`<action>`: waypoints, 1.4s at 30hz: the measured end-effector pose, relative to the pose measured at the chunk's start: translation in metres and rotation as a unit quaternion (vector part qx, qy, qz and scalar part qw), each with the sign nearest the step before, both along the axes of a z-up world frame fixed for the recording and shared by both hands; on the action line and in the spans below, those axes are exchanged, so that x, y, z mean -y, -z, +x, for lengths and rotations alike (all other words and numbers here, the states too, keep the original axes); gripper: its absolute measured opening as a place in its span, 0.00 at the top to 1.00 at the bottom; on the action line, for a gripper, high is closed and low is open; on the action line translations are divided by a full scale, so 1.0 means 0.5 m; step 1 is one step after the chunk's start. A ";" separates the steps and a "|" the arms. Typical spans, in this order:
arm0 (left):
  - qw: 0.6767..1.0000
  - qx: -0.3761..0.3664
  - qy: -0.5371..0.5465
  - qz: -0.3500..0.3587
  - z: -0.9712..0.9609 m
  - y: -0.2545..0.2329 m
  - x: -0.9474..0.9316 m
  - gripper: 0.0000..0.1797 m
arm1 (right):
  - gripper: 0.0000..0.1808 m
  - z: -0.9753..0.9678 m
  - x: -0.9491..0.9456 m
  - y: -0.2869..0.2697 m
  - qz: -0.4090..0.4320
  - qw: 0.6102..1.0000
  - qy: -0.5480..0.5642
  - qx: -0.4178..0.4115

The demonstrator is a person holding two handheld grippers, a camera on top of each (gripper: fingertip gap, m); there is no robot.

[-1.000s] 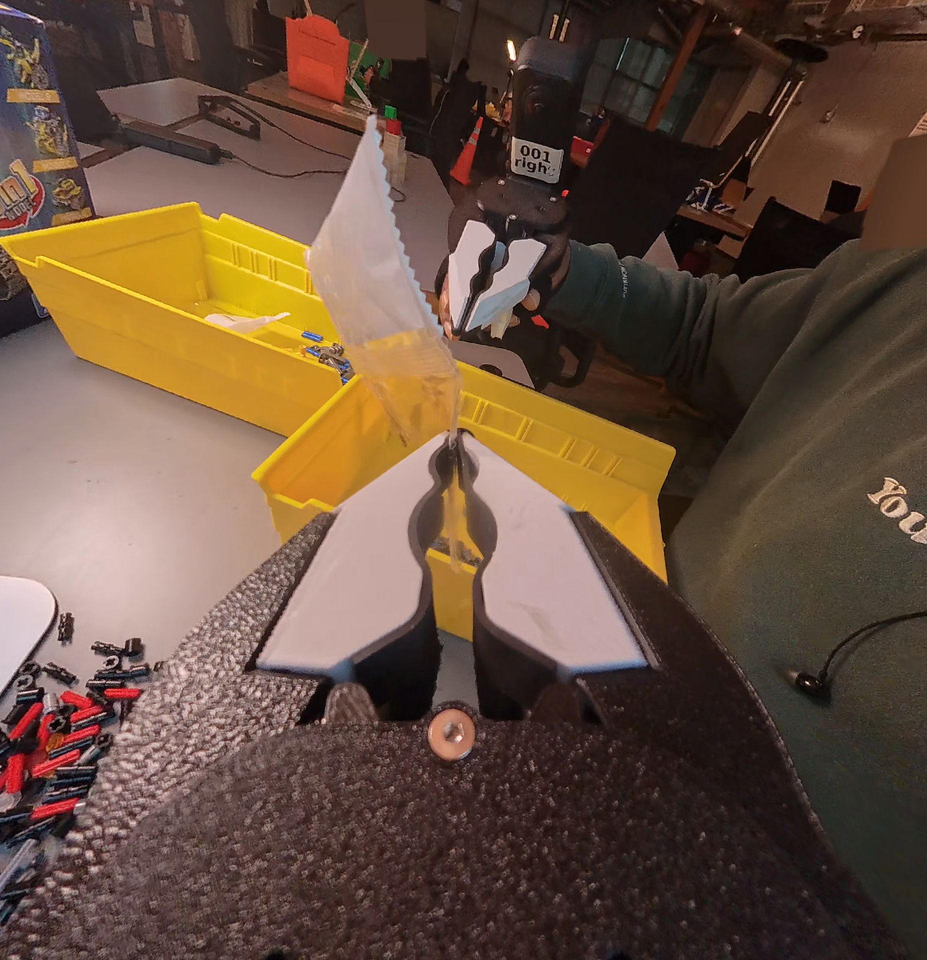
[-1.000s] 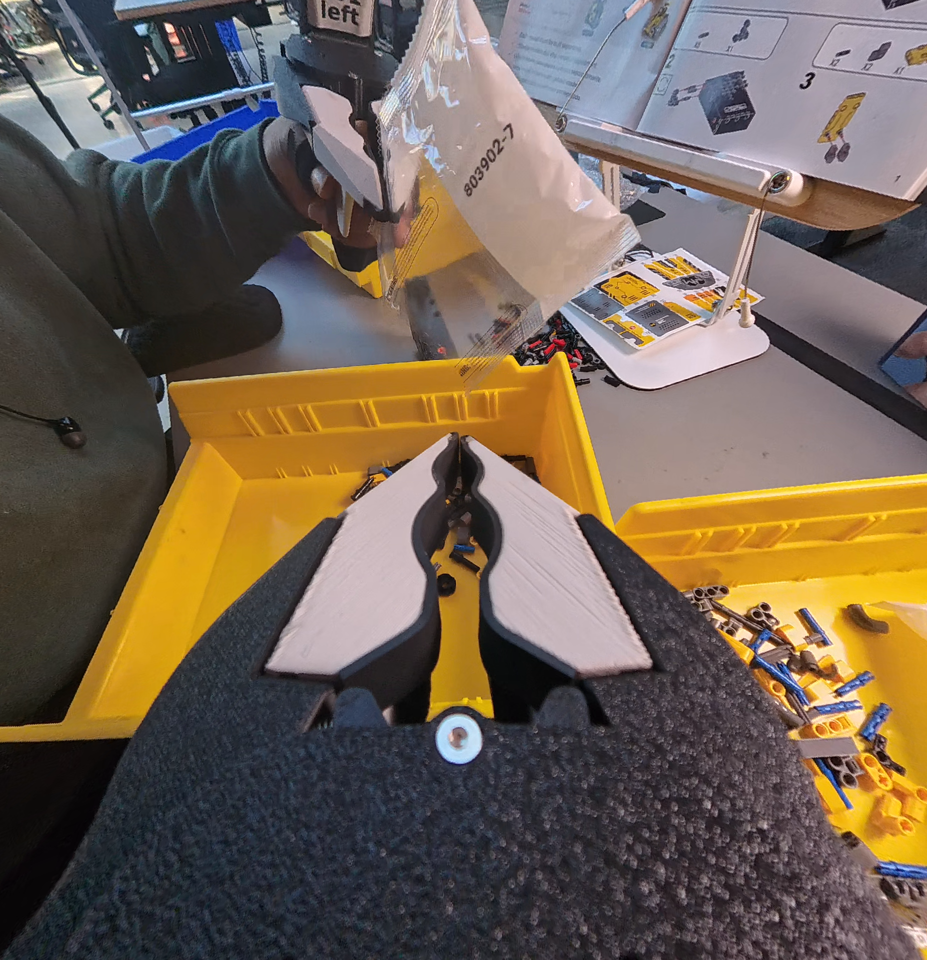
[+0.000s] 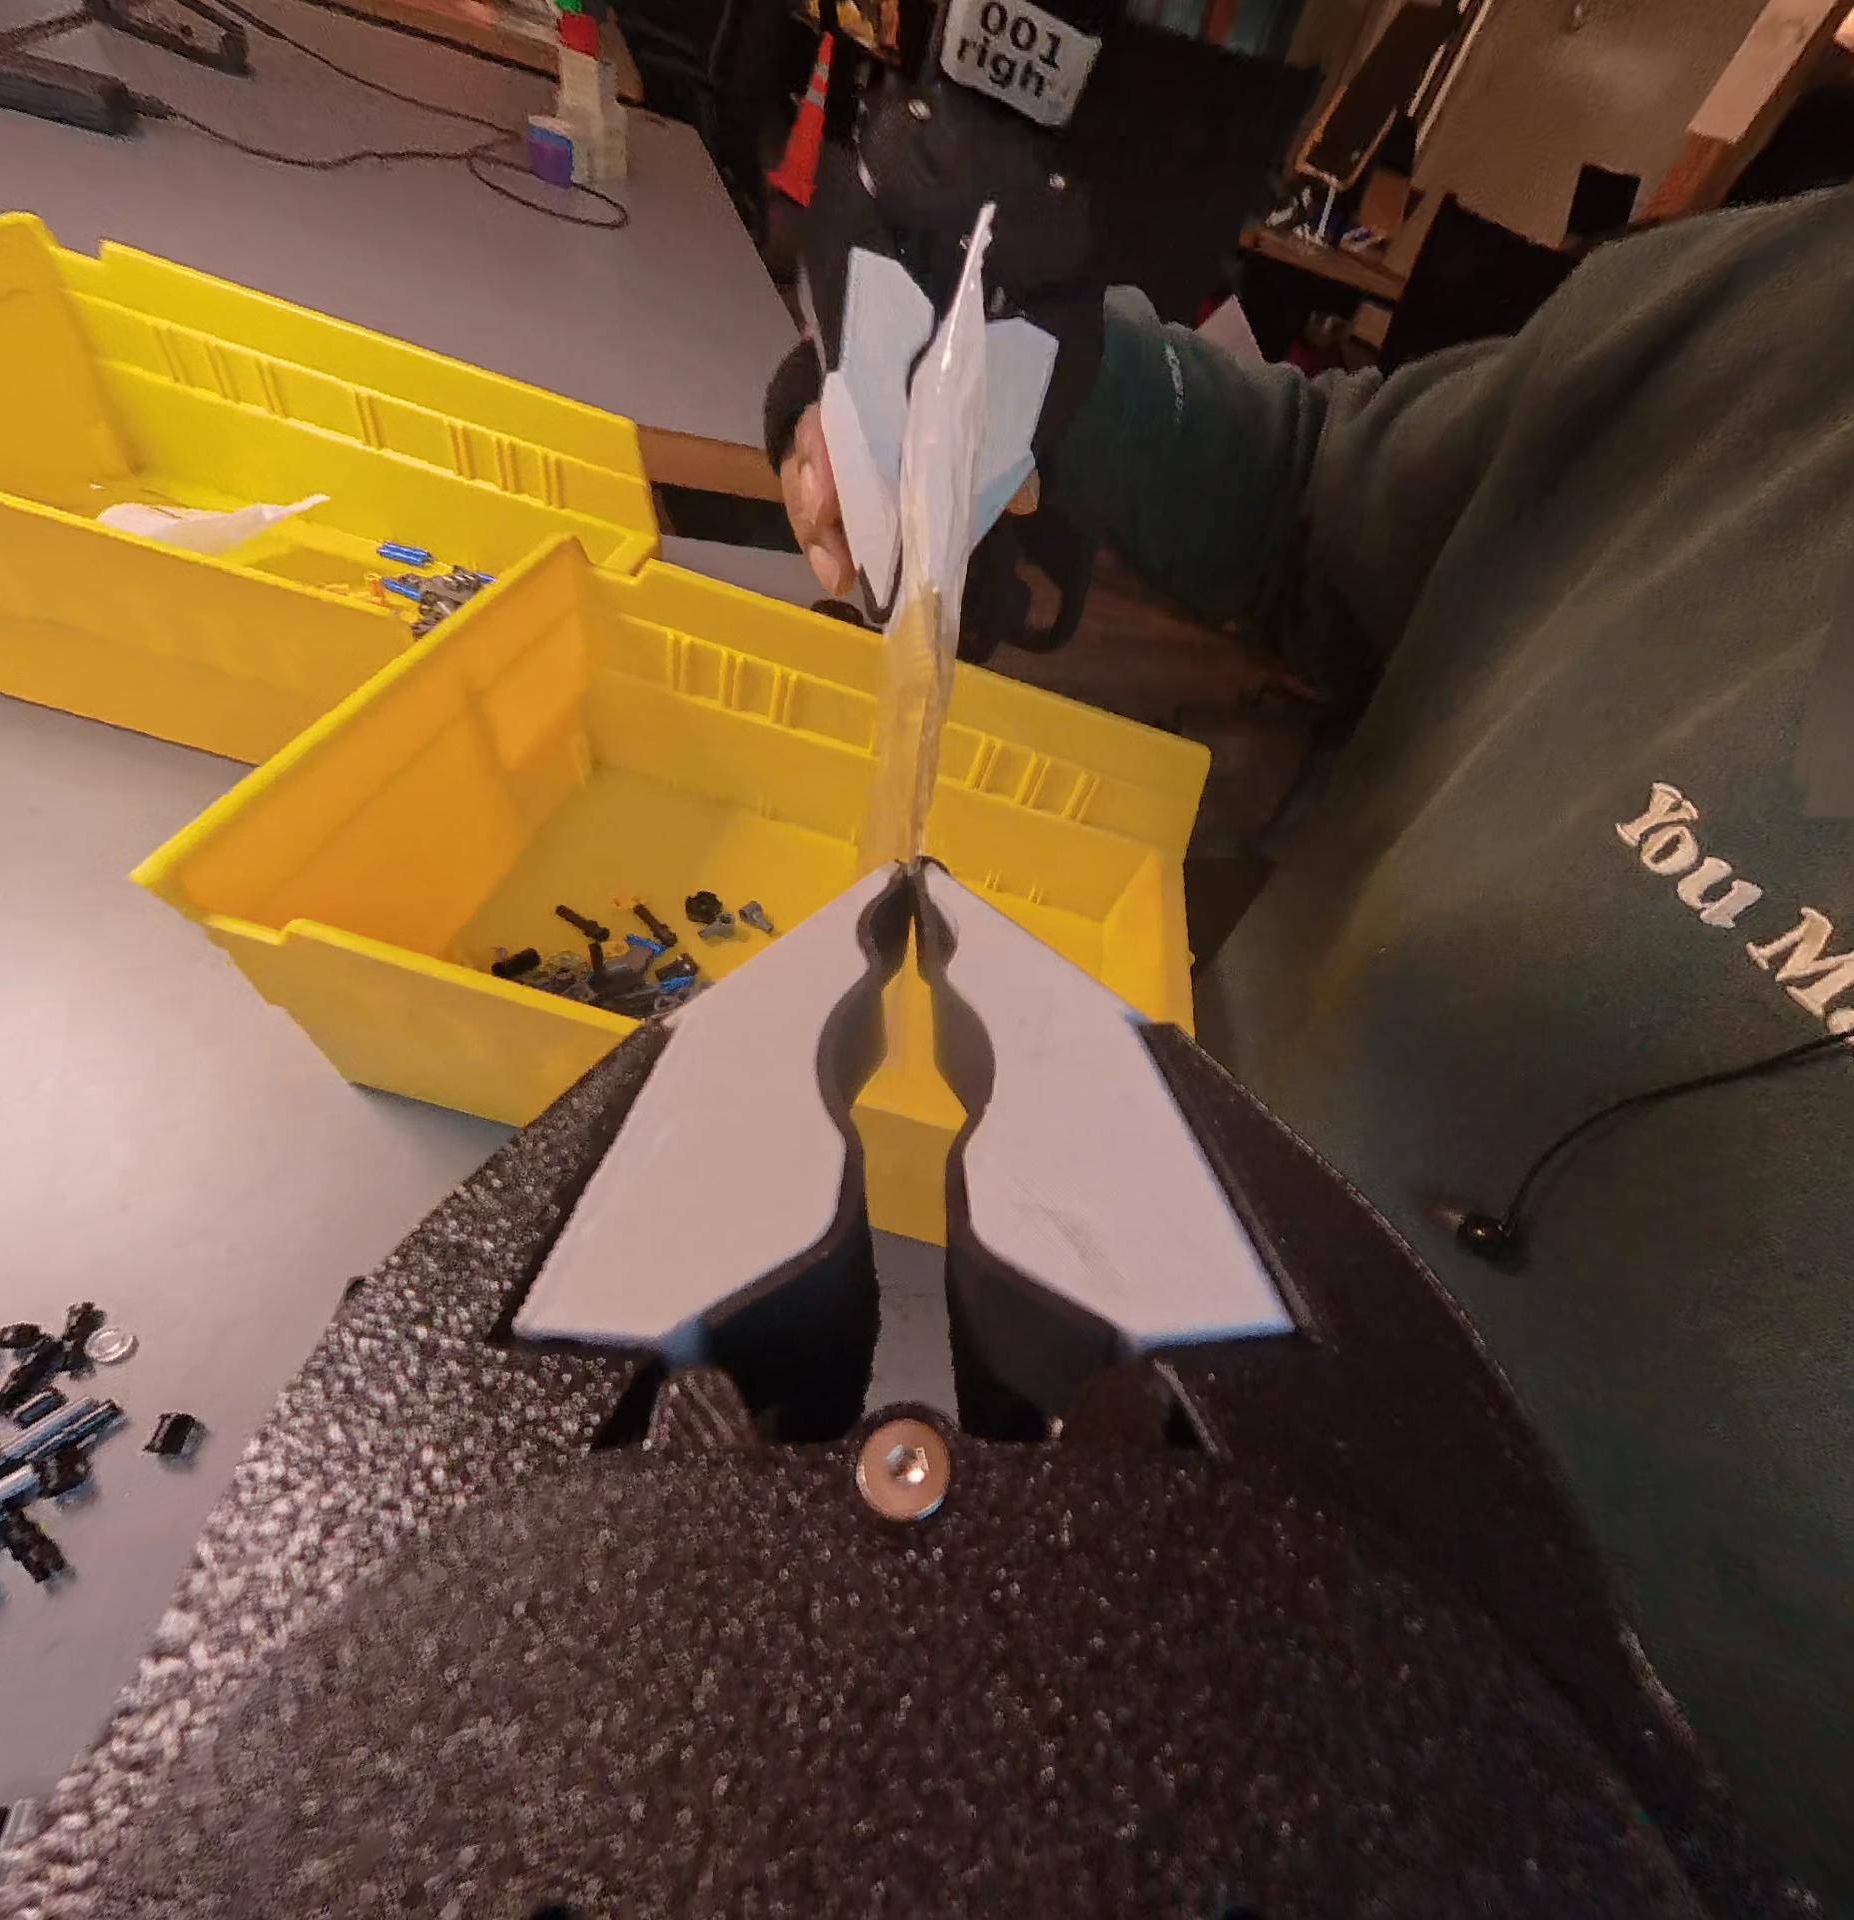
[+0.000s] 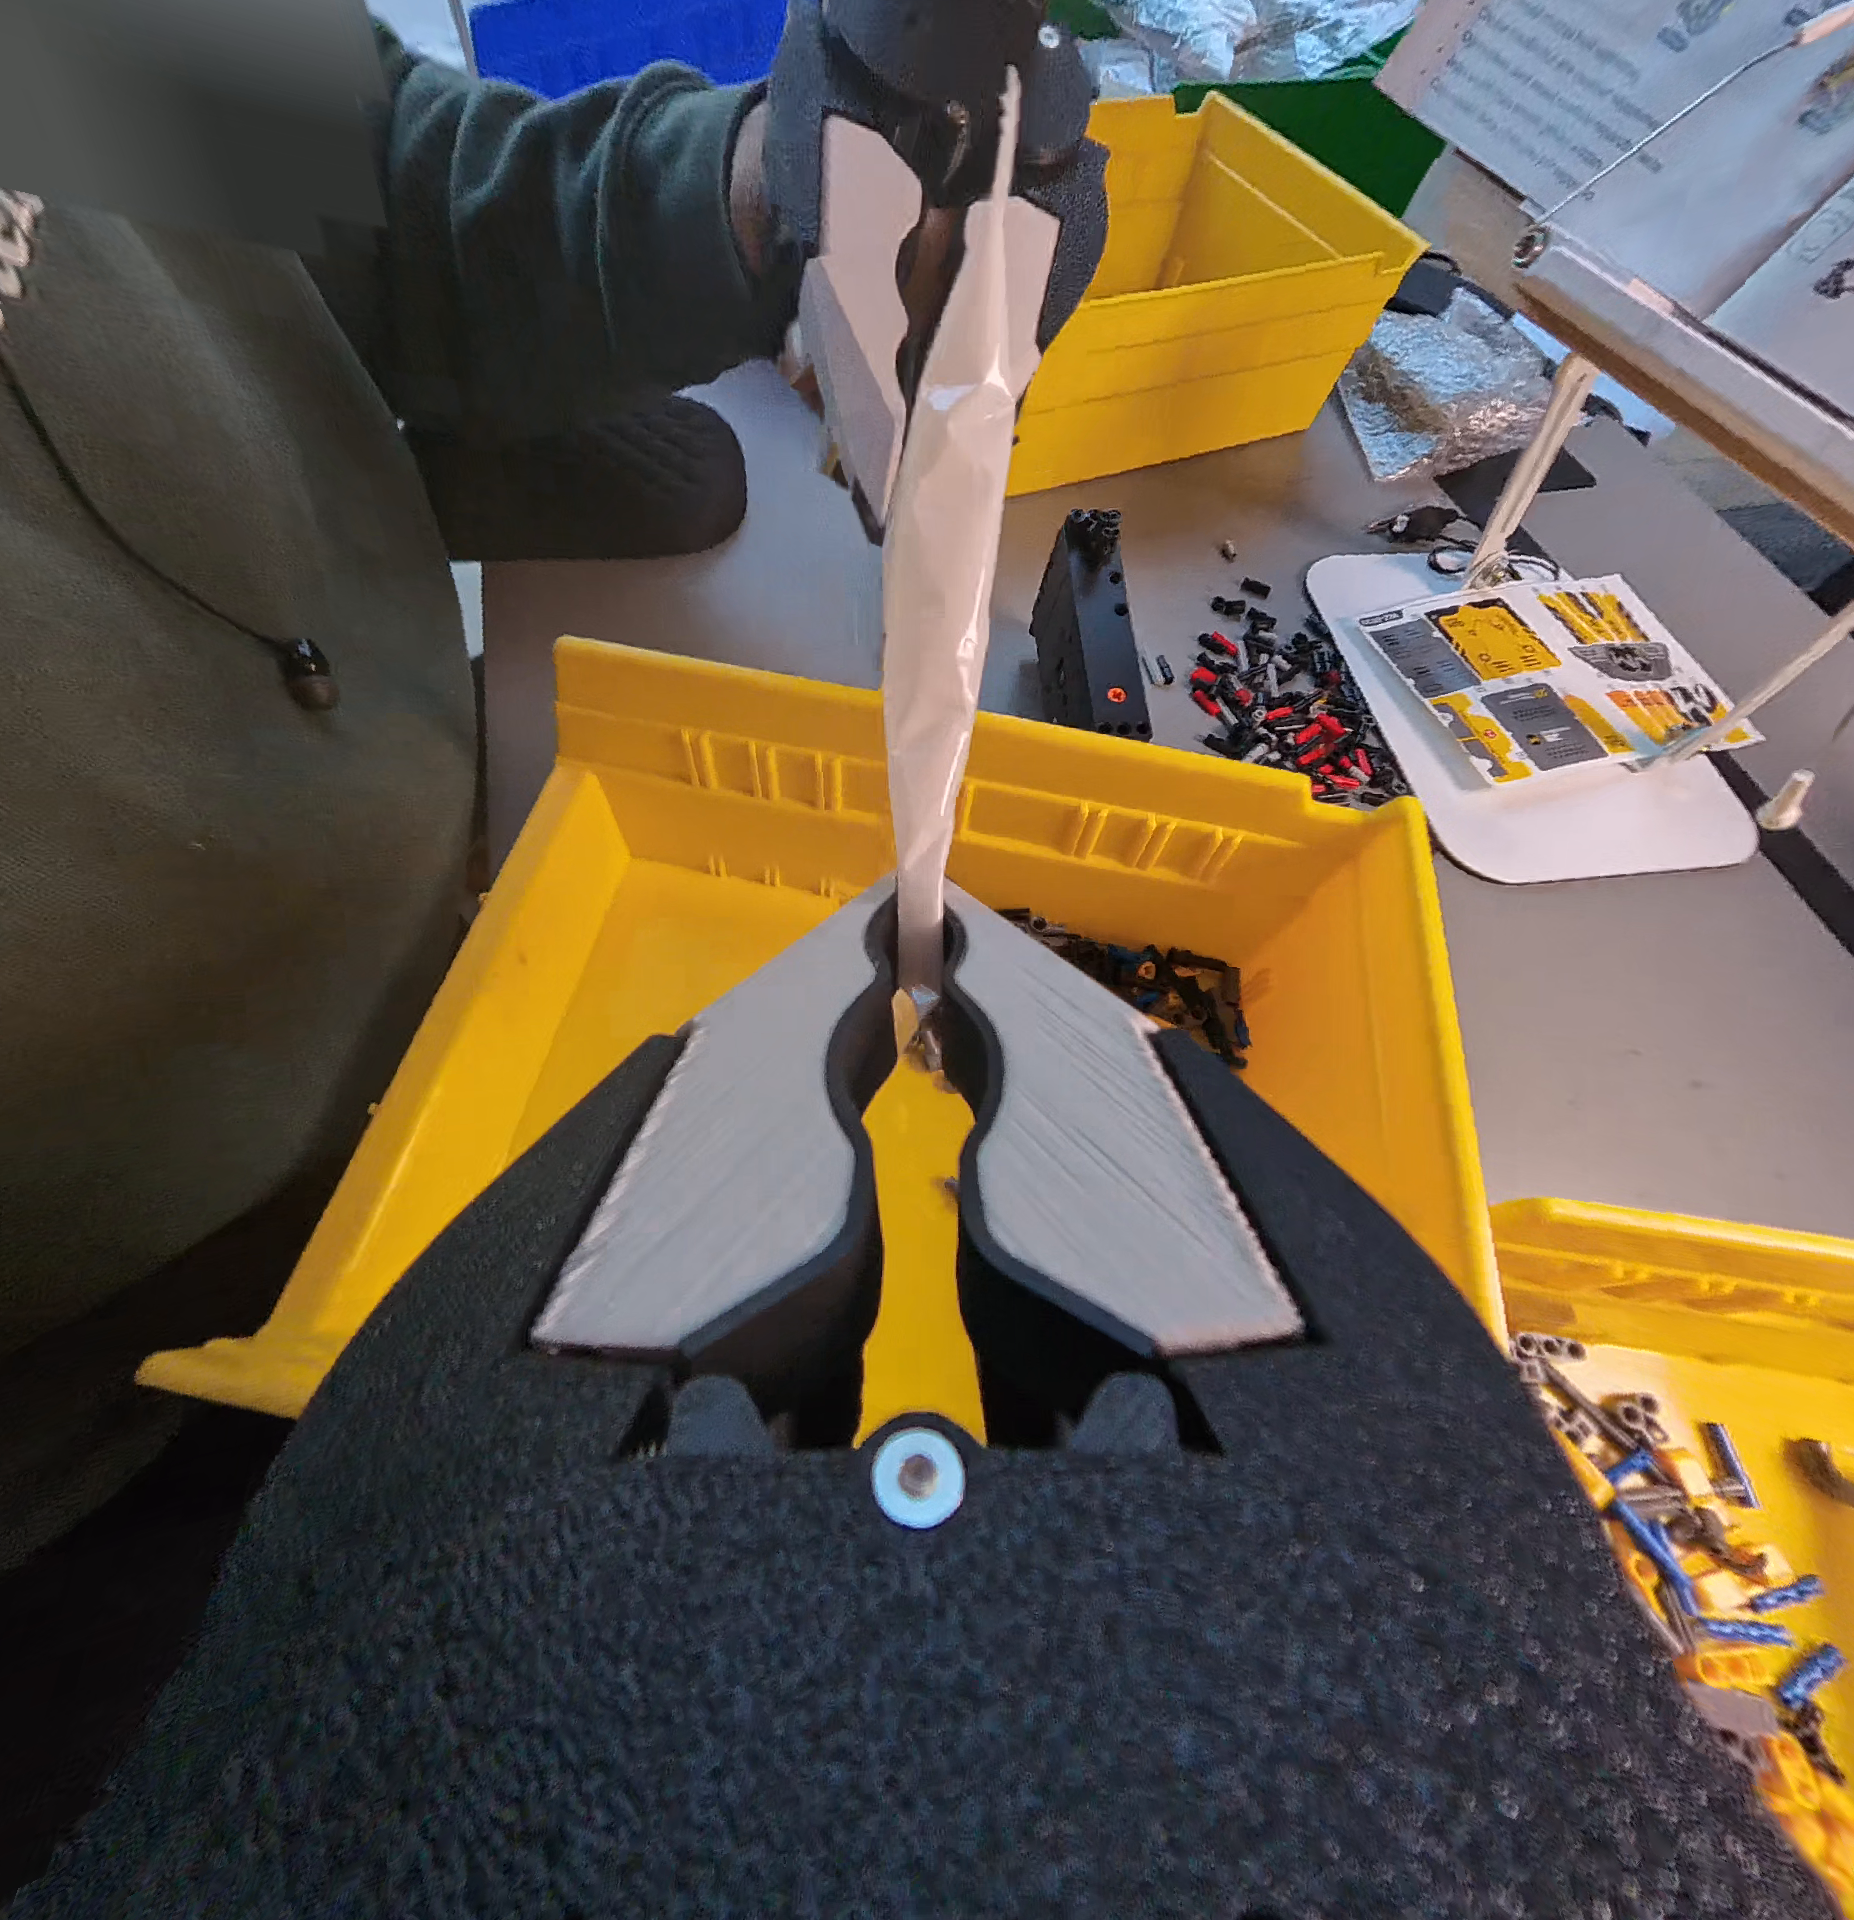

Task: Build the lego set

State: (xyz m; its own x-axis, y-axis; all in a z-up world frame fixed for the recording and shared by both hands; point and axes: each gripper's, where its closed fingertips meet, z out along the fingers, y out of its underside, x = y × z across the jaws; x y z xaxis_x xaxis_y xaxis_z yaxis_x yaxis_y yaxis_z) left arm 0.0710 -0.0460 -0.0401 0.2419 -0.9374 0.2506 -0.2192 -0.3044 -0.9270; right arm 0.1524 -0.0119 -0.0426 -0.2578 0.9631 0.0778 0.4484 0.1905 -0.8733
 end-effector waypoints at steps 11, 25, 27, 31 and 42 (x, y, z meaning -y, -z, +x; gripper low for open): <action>0.990 0.048 -0.130 0.036 -0.087 -0.032 -0.065 0.99 | 1.00 0.024 -0.105 -0.055 -0.135 0.977 0.135 -0.090; 0.986 0.100 -0.137 0.006 -0.025 0.018 -0.036 0.79 | 1.00 0.117 -0.140 -0.098 -0.372 0.848 0.226 -0.303; 0.984 0.121 -0.130 0.005 -0.002 -0.003 -0.045 0.77 | 1.00 0.112 -0.115 -0.105 -0.393 0.832 0.217 -0.326; 0.981 0.174 -0.079 -0.017 0.064 -0.086 -0.073 0.71 | 1.00 0.069 -0.049 -0.121 -0.354 0.860 0.183 -0.320; 0.996 -0.066 0.006 0.065 0.160 -0.082 -0.127 1.00 | 0.86 0.120 -0.084 -0.058 -0.193 0.902 0.318 -0.217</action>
State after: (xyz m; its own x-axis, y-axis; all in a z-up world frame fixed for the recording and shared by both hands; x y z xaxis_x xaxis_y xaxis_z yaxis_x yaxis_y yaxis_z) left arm 0.1508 0.0177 0.0011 0.2536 -0.9628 0.0934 -0.3445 -0.1801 -0.9213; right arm 0.2122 0.0301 -0.0135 0.3314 0.8819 -0.3352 -0.0408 -0.3416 -0.9390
